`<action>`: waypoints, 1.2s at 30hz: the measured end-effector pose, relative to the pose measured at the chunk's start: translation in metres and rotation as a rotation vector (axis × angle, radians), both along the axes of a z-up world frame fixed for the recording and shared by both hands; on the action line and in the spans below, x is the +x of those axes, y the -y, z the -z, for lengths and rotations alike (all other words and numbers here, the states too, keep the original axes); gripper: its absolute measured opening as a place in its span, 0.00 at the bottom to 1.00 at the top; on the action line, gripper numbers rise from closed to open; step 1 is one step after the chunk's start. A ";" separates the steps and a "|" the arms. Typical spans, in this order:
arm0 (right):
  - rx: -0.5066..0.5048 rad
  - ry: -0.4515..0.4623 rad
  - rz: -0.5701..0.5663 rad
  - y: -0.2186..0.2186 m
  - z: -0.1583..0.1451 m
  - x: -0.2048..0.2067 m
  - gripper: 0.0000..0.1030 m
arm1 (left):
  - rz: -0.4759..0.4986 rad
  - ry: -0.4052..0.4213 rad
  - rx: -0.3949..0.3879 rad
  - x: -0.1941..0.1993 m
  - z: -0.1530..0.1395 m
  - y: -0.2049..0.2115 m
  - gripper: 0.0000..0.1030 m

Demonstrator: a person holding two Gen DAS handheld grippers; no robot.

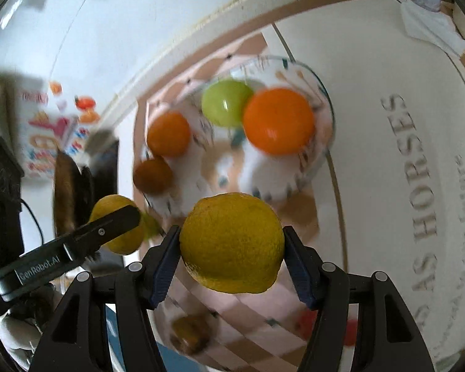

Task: Organize fruits
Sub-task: 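Grasp a yellow lemon with the left tool while the right tool grasps the large lemon, then lower both lemons onto the plate and open both tools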

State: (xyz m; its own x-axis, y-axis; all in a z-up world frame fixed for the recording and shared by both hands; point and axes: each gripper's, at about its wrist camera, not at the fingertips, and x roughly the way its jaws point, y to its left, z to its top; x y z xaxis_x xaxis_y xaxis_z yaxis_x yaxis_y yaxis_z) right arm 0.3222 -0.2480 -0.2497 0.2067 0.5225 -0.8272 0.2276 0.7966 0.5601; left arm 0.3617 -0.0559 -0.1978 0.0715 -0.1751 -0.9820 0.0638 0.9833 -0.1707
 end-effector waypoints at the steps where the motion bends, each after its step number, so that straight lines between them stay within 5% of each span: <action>1: 0.010 -0.002 0.010 0.002 0.001 0.005 0.65 | -0.007 -0.010 -0.007 0.010 0.001 0.002 0.55; 9: 0.087 -0.045 0.076 0.008 0.023 0.031 0.65 | -0.026 -0.116 0.024 0.064 0.038 0.010 0.55; 15: 0.129 -0.092 0.096 0.016 0.035 0.039 0.67 | -0.028 -0.137 0.042 0.069 0.049 0.015 0.56; 19: 0.155 -0.092 0.086 0.017 0.026 0.040 0.83 | -0.046 -0.158 0.041 0.070 0.057 0.018 0.56; 24: -0.001 -0.072 0.018 0.008 0.006 0.039 0.85 | -0.068 -0.128 0.023 0.074 0.044 0.008 0.85; 36: -0.439 0.073 -0.053 -0.014 -0.061 0.000 0.92 | -0.034 0.084 0.162 0.012 -0.015 -0.030 0.85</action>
